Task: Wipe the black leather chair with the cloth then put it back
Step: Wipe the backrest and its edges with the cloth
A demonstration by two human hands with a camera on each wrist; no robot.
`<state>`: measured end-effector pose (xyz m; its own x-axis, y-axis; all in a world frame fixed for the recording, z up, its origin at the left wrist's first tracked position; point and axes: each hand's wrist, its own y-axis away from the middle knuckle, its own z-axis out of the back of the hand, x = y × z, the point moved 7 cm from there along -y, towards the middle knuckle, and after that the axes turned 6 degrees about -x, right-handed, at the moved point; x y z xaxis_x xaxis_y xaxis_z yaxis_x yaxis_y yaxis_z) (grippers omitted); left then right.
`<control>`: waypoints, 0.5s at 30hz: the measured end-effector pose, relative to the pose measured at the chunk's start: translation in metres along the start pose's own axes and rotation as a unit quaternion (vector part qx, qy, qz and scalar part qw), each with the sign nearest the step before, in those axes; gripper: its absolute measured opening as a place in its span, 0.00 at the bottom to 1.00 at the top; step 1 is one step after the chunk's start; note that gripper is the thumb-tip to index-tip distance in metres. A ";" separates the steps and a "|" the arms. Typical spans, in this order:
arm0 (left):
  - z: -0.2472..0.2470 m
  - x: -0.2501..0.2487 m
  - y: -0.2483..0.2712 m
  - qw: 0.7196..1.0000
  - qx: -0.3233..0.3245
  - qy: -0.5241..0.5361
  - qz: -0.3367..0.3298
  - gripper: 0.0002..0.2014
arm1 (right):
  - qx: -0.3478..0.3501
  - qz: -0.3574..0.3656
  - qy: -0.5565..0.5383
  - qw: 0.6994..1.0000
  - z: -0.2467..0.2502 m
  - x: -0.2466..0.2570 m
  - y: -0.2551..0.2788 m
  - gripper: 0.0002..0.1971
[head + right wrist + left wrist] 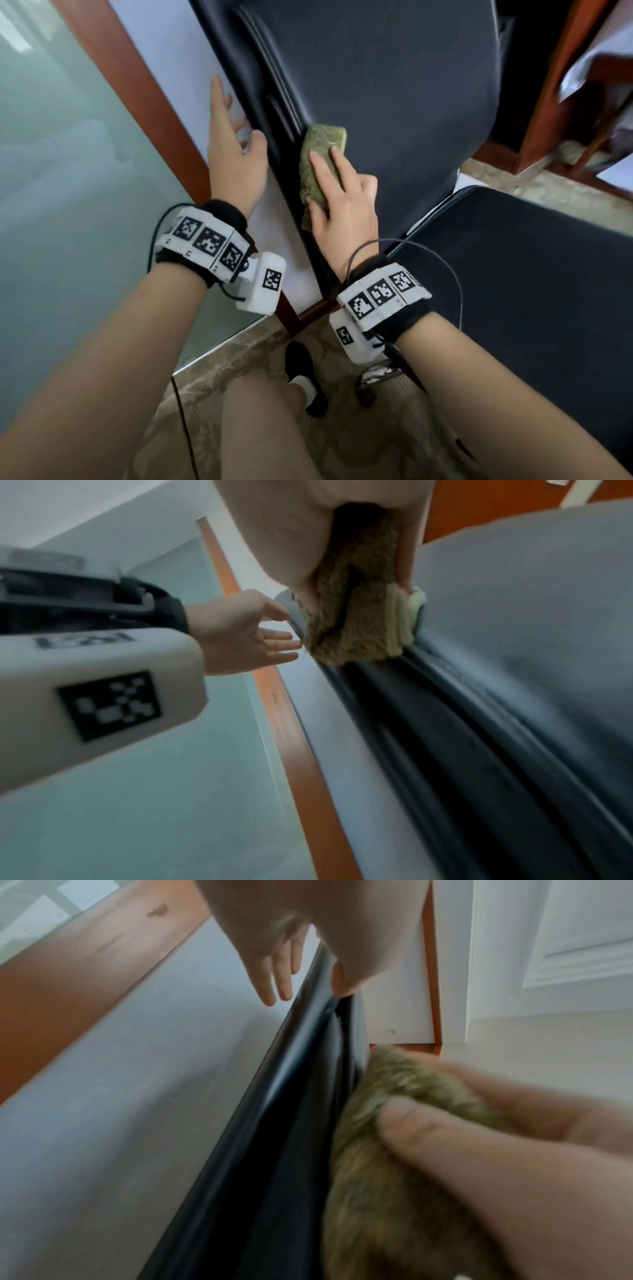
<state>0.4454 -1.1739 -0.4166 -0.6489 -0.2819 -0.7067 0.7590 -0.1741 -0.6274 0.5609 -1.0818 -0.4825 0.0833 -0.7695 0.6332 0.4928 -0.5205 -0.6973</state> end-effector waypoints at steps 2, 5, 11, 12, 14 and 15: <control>0.003 -0.010 -0.009 1.000 0.004 0.000 -0.003 0.33 | 0.078 0.002 0.073 0.994 -0.009 0.001 -0.011 0.31; 0.005 -0.021 -0.020 1.000 0.021 -0.002 -0.002 0.34 | 0.148 0.012 0.131 0.980 -0.017 -0.008 -0.004 0.31; 0.007 -0.033 -0.030 0.998 0.056 0.011 0.019 0.35 | 0.180 0.003 0.111 0.977 -0.010 -0.029 0.005 0.35; 0.008 -0.032 -0.033 0.998 0.053 0.010 0.030 0.34 | 0.170 0.001 0.077 0.982 -0.007 -0.029 0.001 0.35; 0.009 -0.033 -0.039 0.998 0.050 0.000 0.040 0.34 | 0.135 -0.015 -0.006 0.991 0.005 -0.027 -0.014 0.34; 0.010 -0.034 -0.041 0.998 0.051 -0.002 0.041 0.34 | 0.110 -0.039 -0.059 0.991 0.012 -0.027 -0.024 0.33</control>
<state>0.4369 -1.1664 -0.3633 -0.5836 -0.3038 -0.7531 0.8117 -0.2442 -0.5305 0.5573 -1.0443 -0.4788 0.1315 -0.6753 0.7258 0.6777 -0.4730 -0.5630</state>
